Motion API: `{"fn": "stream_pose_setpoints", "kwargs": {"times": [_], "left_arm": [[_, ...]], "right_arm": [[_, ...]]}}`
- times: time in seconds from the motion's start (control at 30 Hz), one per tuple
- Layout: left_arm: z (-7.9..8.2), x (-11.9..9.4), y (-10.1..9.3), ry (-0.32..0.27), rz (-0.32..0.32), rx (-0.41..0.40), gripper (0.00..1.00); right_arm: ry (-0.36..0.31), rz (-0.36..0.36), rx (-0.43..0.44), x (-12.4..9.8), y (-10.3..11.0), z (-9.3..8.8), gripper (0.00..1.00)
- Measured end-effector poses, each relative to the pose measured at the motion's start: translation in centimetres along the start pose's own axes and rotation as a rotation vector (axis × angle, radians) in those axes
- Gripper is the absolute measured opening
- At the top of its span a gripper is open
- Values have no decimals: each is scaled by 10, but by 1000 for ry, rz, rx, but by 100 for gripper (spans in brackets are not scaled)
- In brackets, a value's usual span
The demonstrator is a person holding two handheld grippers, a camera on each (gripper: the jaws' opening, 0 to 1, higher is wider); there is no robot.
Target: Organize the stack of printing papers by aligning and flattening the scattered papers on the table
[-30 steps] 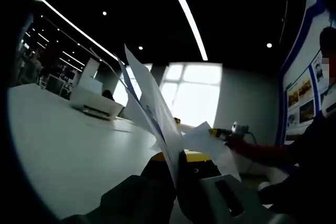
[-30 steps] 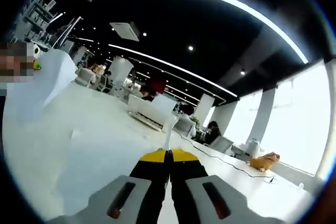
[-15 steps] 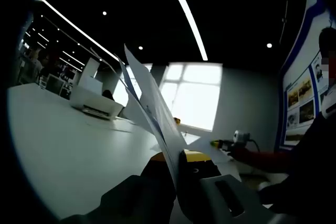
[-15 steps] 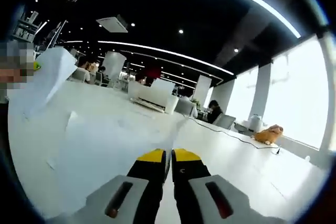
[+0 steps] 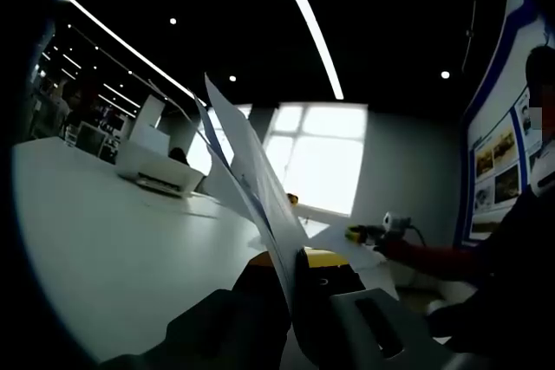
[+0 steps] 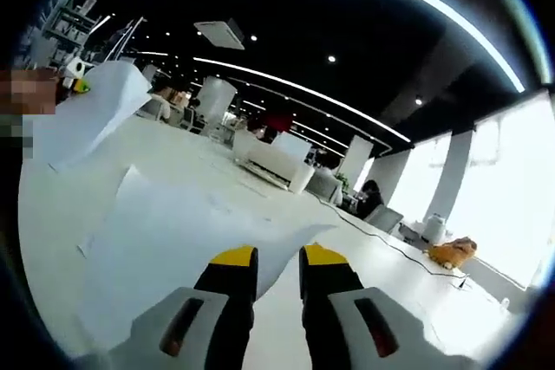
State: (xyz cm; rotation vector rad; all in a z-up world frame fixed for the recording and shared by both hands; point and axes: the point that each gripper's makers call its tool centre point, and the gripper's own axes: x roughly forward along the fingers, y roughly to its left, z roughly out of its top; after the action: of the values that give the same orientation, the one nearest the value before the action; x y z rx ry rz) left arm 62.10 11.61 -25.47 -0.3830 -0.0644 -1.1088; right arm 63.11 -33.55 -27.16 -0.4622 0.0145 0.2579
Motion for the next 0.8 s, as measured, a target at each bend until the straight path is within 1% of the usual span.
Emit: {"fn": "stream_pose_setpoints", "kwargs": {"times": [0.17,0.23,0.27,0.33,0.37,0.43,0.5,0.57,0.63,0.7,0.73,0.8], "left_arm": [[0,0,0,1,0,0,7],[0,0,0,1,-1,1,7],[0,0,1,1,-1,1,7],[0,0,1,1,-1,0,7],[0,0,1,1,-1,0,7],[0,0,1,0,-2,1,7],[0,0,1,0,-3,0,7],[0,0,1,1,-2,1,7],[0,0,1,1,-2,3,7],[0,0,1,1,-2,3,7],[0,0,1,1,-2,3,7],[0,0,1,0,-2,3,7]], "right_arm": [[3,55,-9,10,2,3,14],[19,54,-20,15,-3,5,12],[11,47,-28,13,-4,8,12],[-1,57,-11,11,-2,10,14],[-4,58,-8,10,-1,9,17],[15,62,-6,10,2,2,21],[14,74,2,10,5,-3,21],[34,75,-5,10,7,-7,17],[31,72,-9,10,8,-6,13],[26,81,-1,10,10,-4,2],[26,93,21,9,12,-3,0],[24,103,60,10,13,-2,0]]}}
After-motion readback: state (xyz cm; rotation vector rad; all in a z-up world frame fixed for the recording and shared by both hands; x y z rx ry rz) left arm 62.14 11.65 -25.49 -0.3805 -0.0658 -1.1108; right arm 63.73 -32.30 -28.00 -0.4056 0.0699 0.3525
